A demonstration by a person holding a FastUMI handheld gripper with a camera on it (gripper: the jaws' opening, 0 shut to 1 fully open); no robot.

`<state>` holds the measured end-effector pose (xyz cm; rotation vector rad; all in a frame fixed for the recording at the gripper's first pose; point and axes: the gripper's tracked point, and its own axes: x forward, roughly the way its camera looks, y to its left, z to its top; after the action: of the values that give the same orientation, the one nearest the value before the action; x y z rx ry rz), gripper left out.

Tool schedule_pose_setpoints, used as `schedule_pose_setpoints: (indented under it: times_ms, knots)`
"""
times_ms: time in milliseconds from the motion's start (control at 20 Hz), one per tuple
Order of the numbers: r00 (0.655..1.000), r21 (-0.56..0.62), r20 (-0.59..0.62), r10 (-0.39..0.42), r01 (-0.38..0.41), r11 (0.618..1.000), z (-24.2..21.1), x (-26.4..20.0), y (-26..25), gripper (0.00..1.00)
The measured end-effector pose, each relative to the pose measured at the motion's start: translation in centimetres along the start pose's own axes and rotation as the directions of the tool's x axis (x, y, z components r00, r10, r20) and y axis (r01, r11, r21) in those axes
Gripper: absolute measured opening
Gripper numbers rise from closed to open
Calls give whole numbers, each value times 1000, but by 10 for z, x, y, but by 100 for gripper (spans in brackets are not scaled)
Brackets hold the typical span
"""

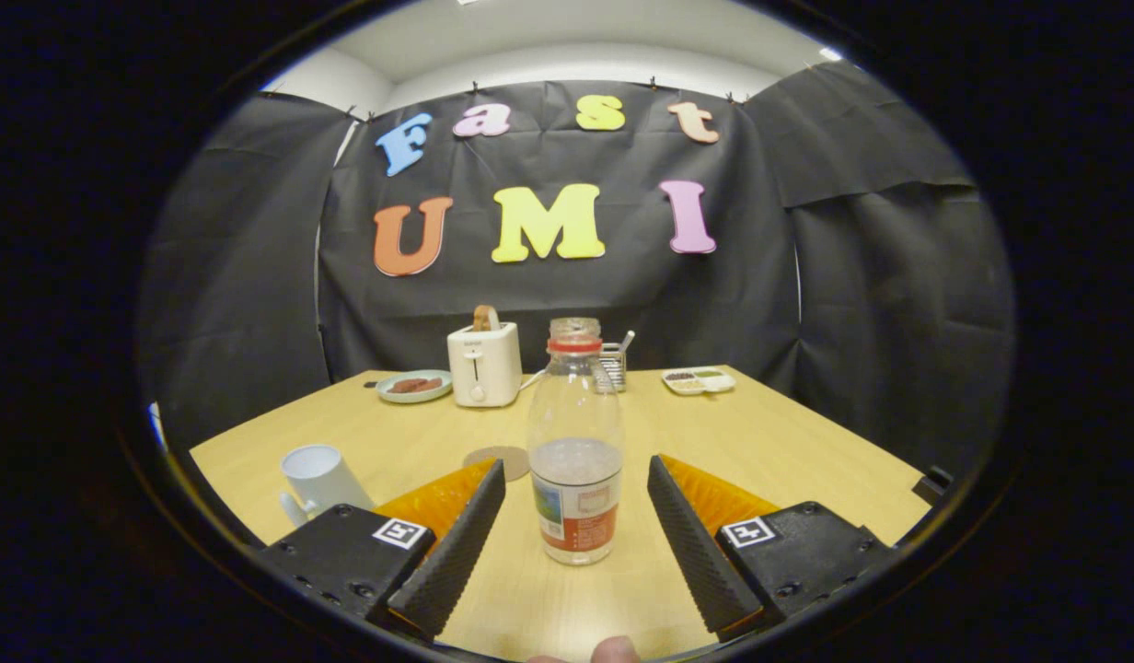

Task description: Take the bottle from table, then pour the juice into the cup, finally place the bottle on the coaster

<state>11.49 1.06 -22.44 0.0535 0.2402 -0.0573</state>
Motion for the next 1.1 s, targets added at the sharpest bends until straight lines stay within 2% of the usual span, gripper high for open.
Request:
schedule_pose_setpoints:
  times_ms: [250, 550, 650, 900, 1100]
  knots:
    - [996, 31, -84, 4, -2, 1000, -24, 29, 2, 100]
    - [994, 39, -109, -11, 15, 999, -28, 51, -2, 100]
    - [994, 55, -105, 0, 6, 998, -26, 53, 1, 98]
    - [995, 15, -101, -17, 19, 1000, -25, 54, 4, 84]
    - [992, -16, -126, 12, -14, 1000, -24, 50, 17, 81]
